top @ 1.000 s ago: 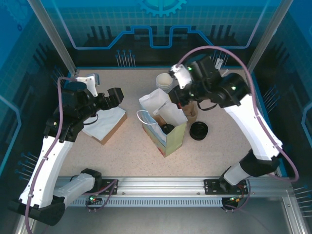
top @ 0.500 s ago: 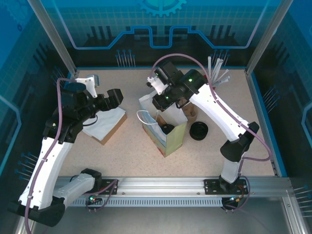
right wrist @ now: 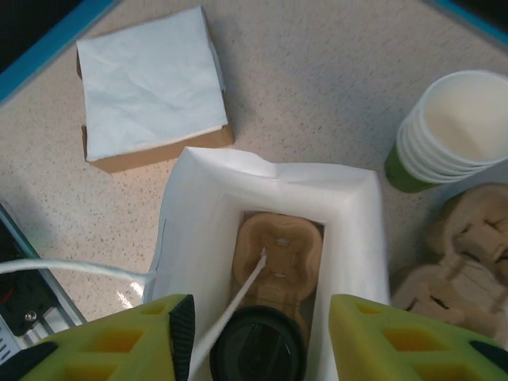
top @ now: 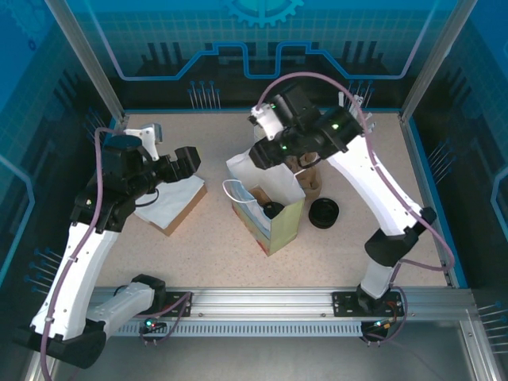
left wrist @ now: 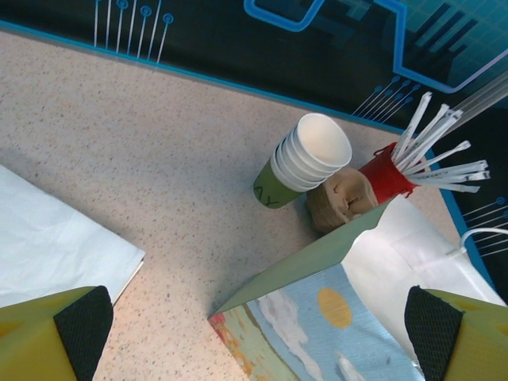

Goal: Pack the takeout coffee

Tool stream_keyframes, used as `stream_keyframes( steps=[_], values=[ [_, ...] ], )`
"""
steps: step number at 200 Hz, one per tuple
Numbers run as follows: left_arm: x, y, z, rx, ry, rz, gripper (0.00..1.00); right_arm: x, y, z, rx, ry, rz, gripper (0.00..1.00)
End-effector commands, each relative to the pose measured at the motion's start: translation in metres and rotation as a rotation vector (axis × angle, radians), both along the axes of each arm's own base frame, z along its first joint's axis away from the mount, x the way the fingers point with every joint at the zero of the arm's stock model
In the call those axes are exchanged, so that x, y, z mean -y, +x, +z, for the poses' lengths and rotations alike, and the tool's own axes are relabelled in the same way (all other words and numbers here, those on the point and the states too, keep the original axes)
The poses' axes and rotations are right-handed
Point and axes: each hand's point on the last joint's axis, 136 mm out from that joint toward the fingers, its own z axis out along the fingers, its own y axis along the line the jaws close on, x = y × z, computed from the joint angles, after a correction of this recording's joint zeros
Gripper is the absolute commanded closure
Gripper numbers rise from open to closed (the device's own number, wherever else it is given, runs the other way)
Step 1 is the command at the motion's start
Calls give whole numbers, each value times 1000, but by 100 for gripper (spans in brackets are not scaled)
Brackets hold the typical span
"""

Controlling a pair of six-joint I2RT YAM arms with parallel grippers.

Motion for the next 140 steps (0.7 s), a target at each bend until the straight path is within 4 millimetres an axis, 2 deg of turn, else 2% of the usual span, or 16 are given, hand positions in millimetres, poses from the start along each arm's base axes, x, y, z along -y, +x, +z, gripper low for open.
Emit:
stream_keyframes(
  steps=[1,35,58,87,125,140],
  values=[
    [-8,1,-7,-56,28,30,1,29,-13,37,72,73,-46,47],
    [-14,7,-31,-165,34,59,1,59,-23,54,130,166,-109,38],
    [-22,14,-55,-265,15,85,1,82,-29,55,159,220,-169,31],
    [-30,23,-87,-388,11,121,1,114,-33,46,159,291,-267,21],
    [-38,41,-125,-508,103,138,5,146,-39,32,150,367,-371,1],
    [-36,50,-142,-571,142,138,6,156,-40,27,153,368,-401,0]
  ],
)
